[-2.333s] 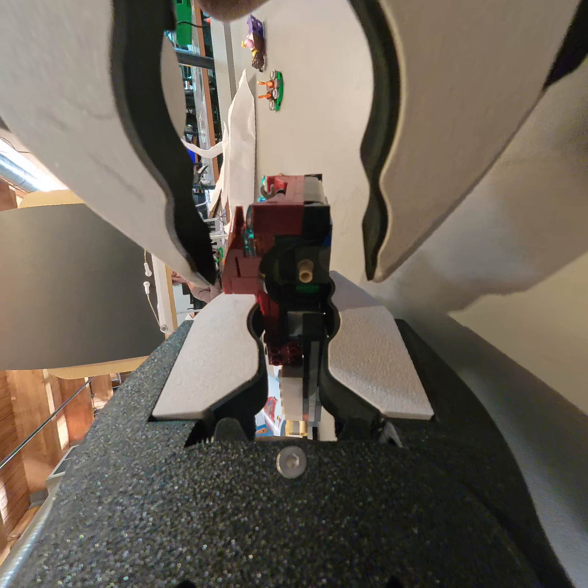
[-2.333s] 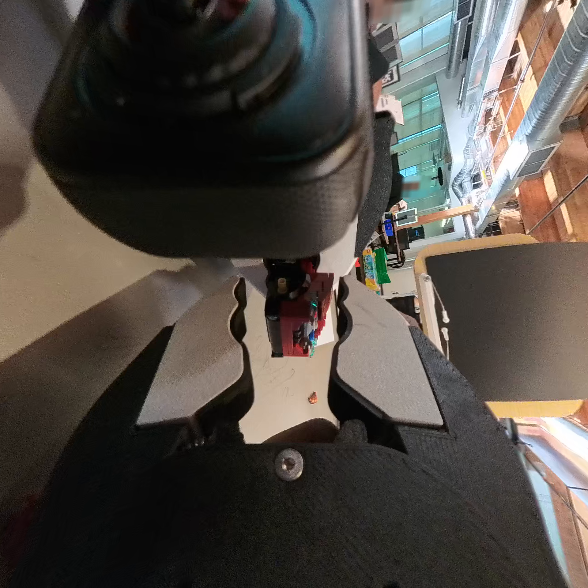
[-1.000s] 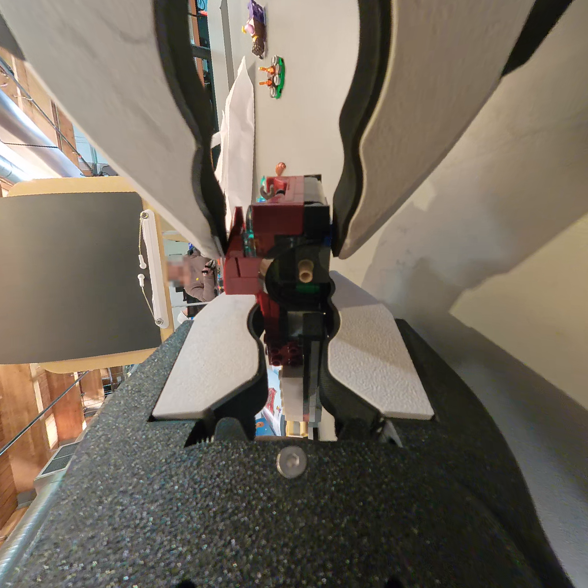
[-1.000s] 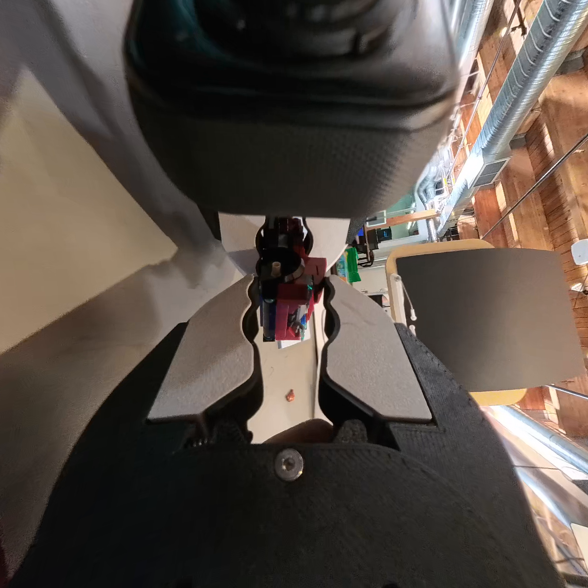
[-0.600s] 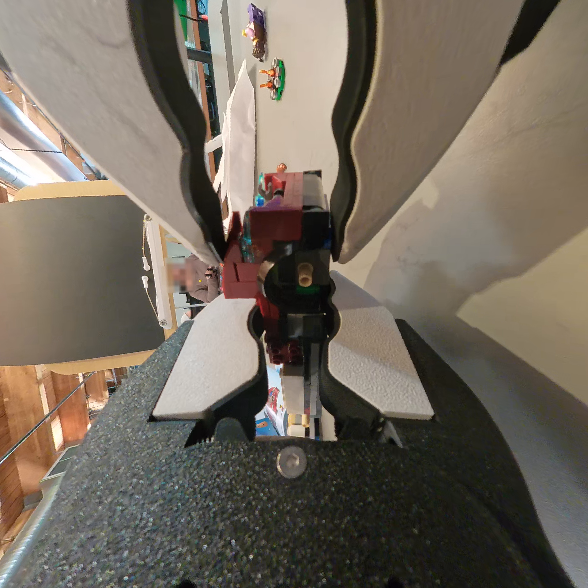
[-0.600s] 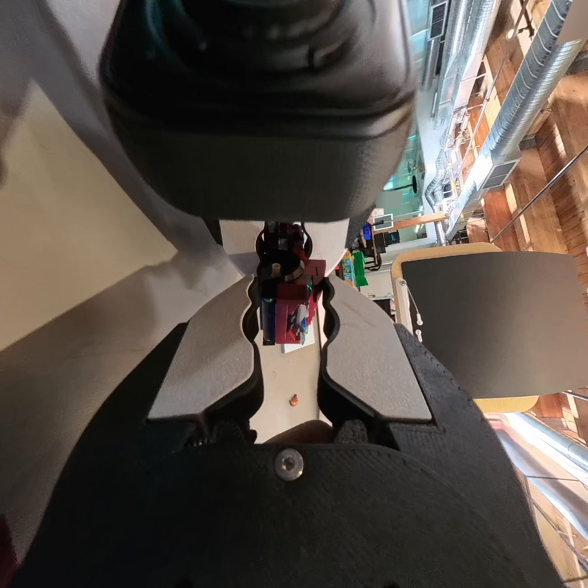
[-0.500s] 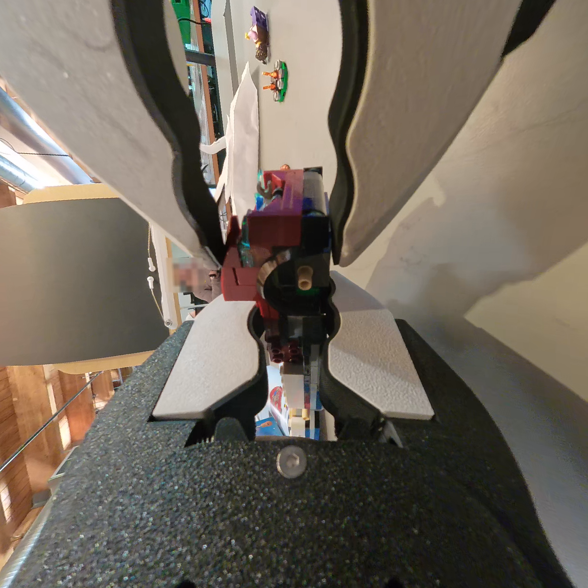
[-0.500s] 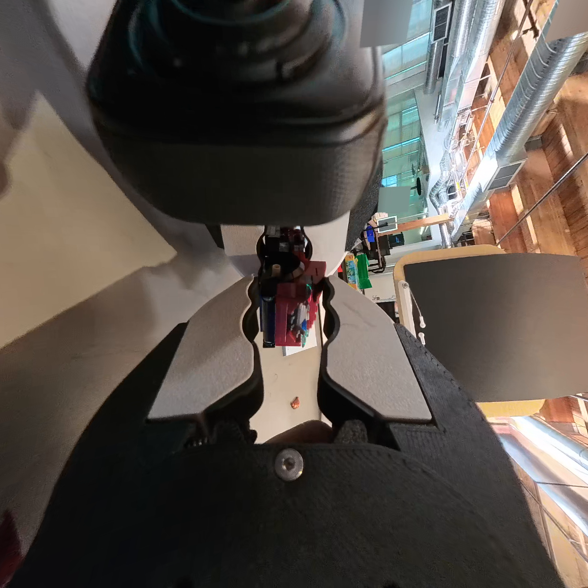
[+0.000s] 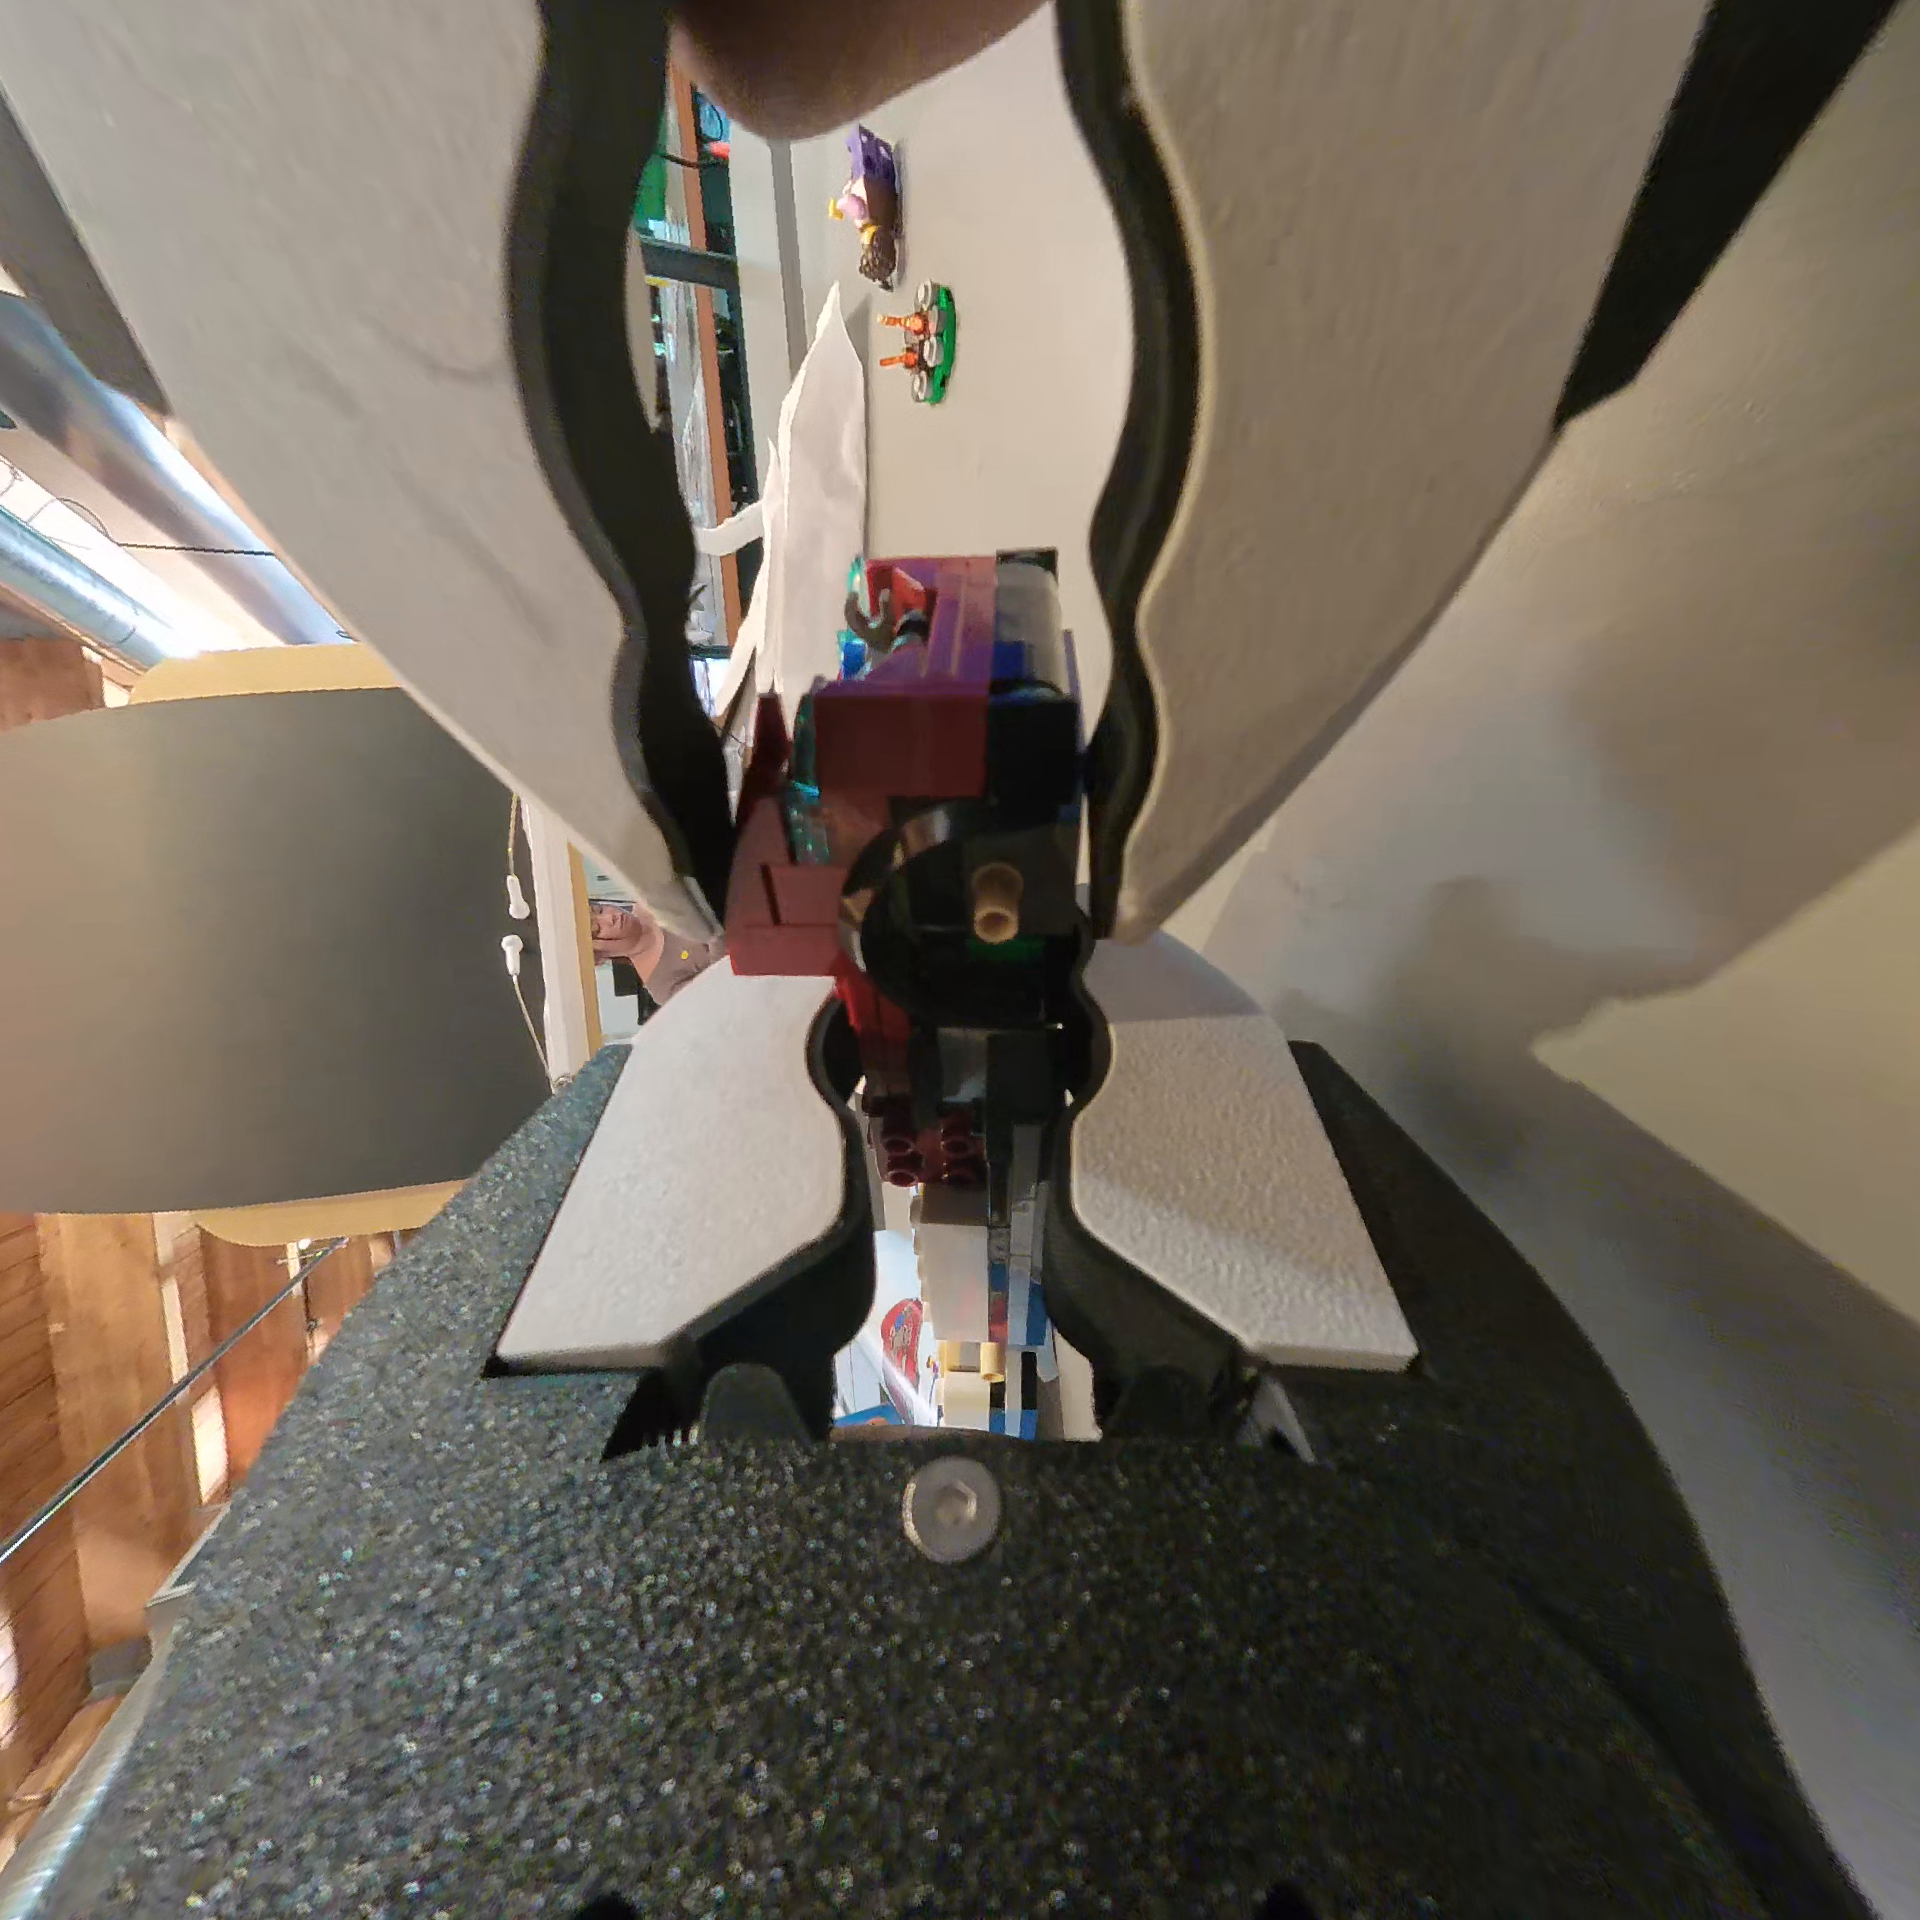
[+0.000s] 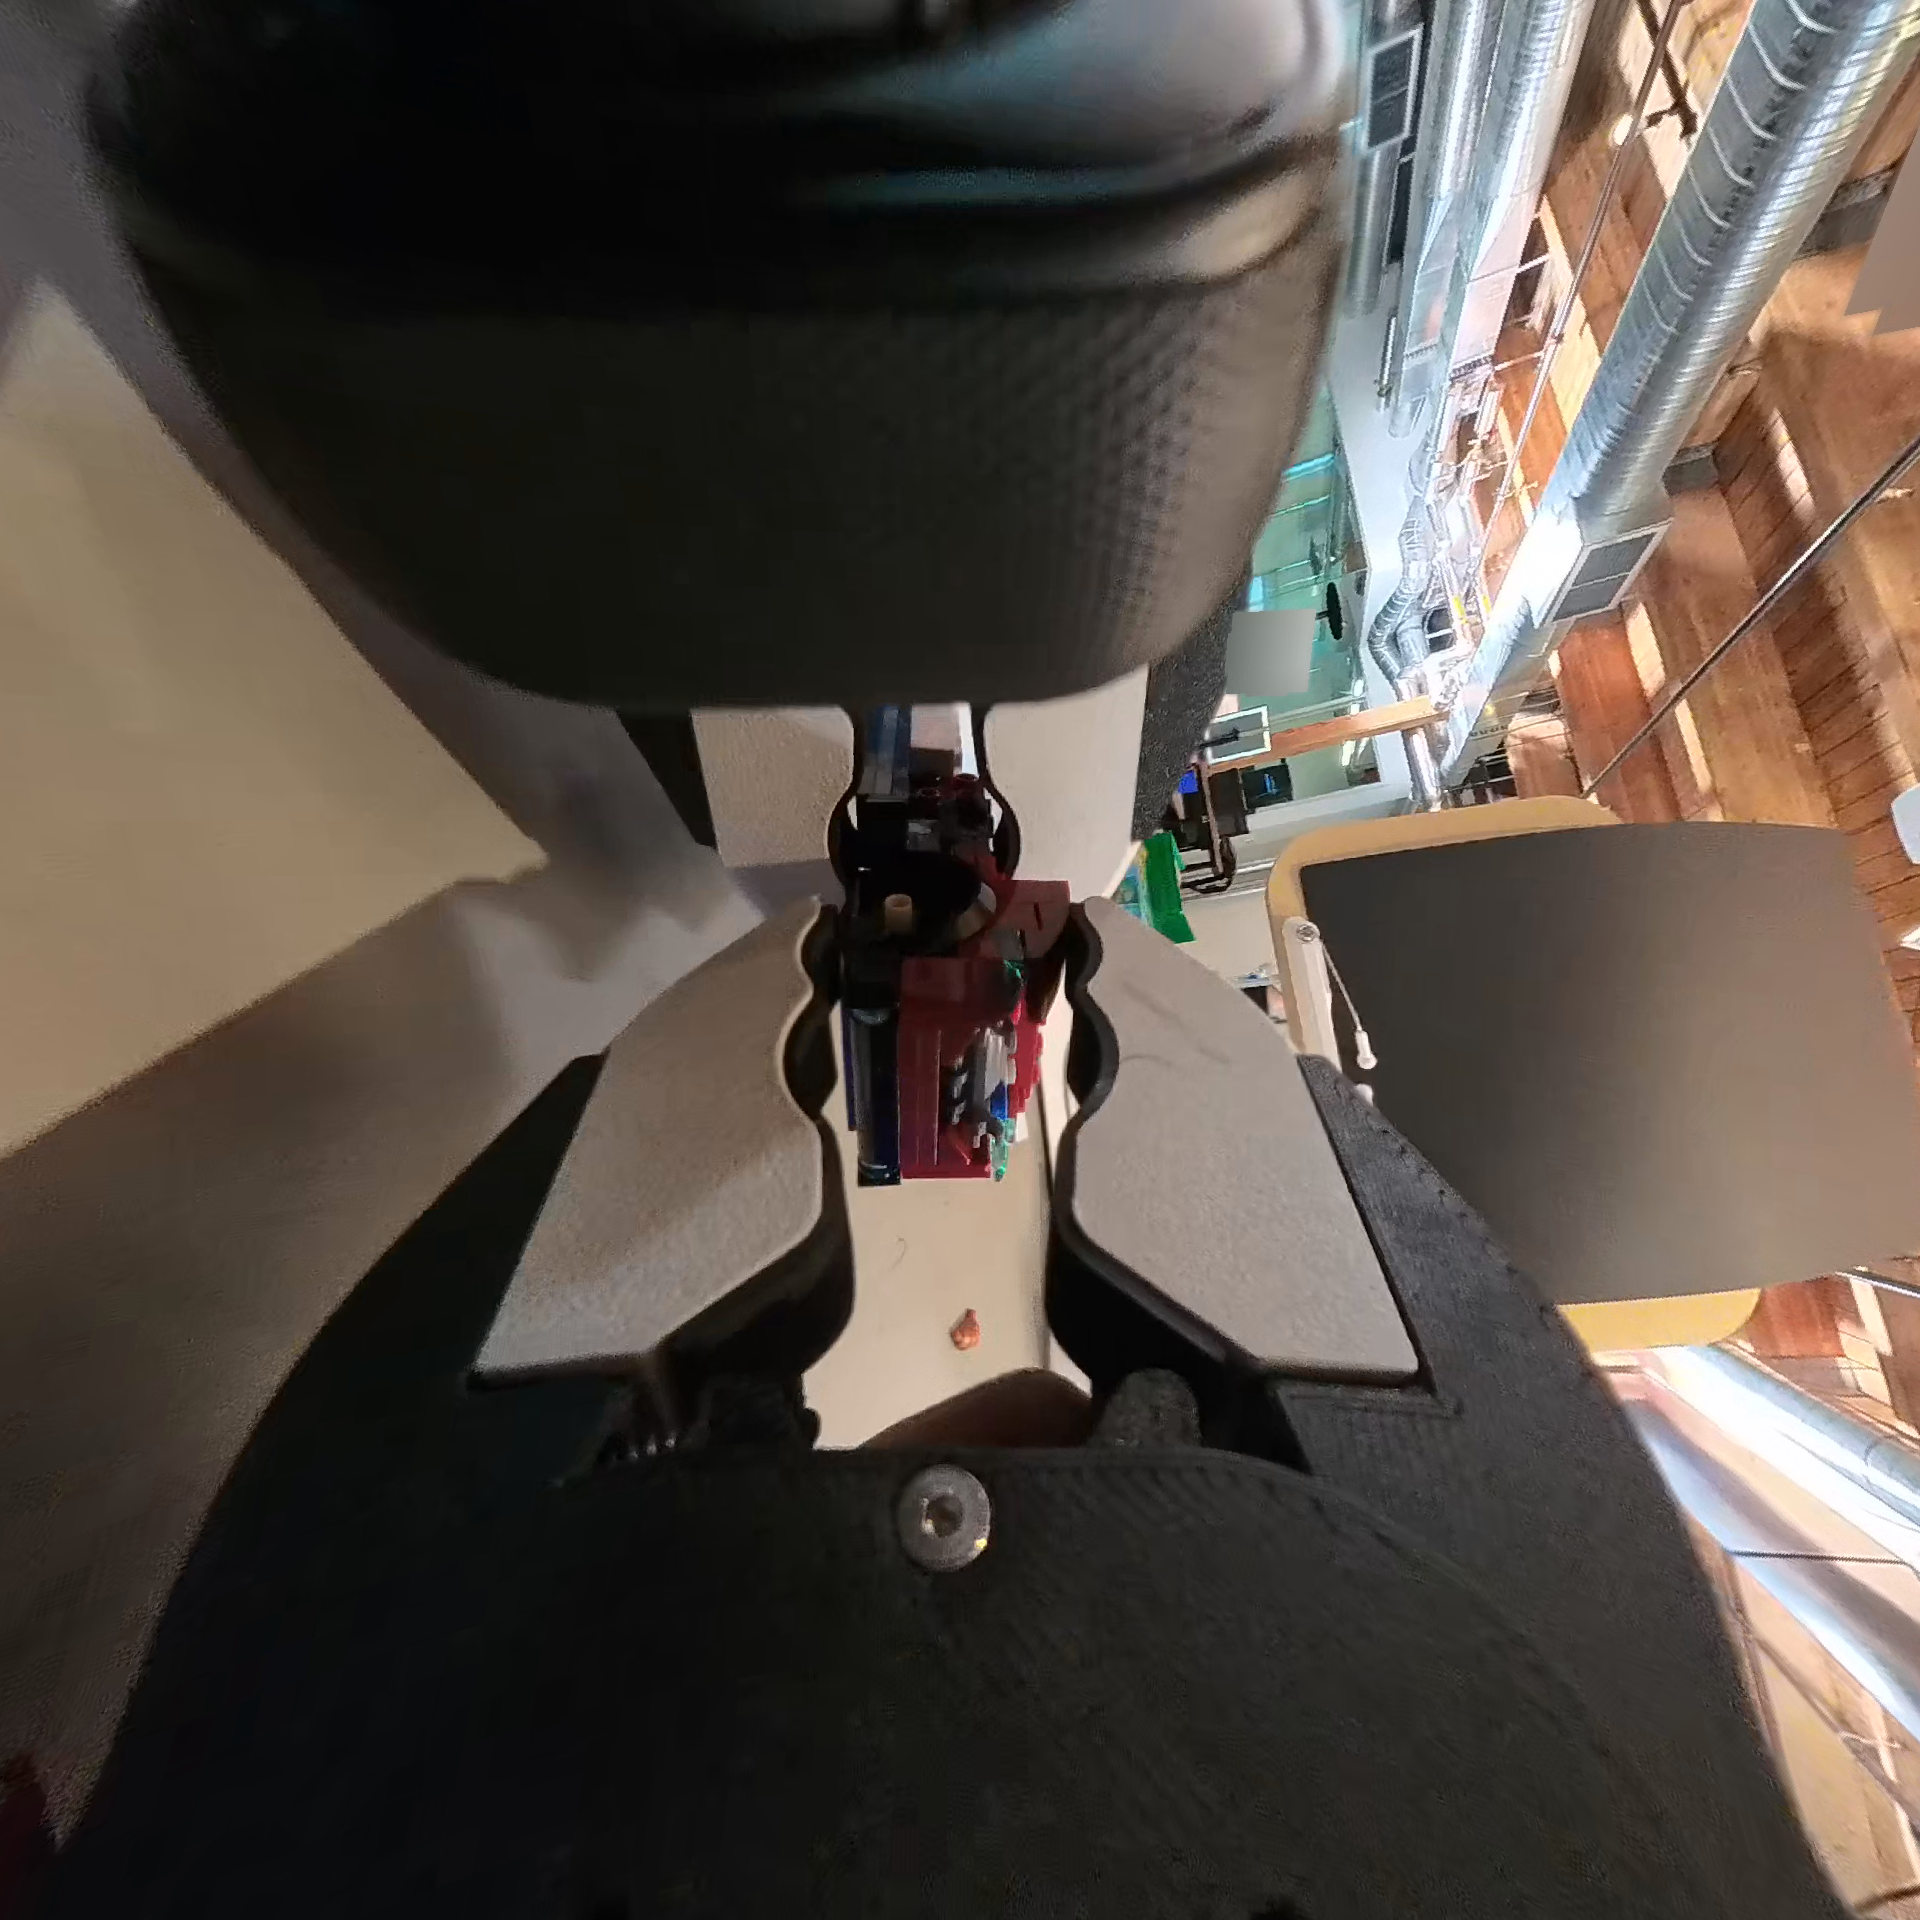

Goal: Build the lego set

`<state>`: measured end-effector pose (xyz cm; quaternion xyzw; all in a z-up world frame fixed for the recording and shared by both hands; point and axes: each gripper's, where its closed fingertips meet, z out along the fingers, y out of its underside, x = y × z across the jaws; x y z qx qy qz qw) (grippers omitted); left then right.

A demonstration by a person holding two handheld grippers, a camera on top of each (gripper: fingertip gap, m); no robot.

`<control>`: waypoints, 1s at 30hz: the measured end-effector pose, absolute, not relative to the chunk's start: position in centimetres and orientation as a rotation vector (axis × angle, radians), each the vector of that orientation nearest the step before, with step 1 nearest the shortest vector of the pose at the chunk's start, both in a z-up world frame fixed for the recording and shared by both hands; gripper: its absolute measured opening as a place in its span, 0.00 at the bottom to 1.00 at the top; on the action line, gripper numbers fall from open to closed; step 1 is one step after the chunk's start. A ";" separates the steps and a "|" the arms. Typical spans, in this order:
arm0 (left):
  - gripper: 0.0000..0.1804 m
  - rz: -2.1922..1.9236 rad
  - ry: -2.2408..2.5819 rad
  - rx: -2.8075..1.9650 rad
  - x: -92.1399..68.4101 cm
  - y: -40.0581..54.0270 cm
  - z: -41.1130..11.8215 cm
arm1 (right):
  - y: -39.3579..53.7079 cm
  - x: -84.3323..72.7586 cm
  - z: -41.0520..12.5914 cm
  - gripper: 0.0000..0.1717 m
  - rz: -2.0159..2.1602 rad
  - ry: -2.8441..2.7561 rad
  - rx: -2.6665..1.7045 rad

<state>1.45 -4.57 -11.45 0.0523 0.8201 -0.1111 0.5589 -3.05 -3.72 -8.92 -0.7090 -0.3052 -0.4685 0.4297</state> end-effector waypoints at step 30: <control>0.20 -0.421 1.920 0.033 1.5 -4.2 -11.6 | -4.3 -3.2 -7.8 0.26 -1.139 -0.686 -1.718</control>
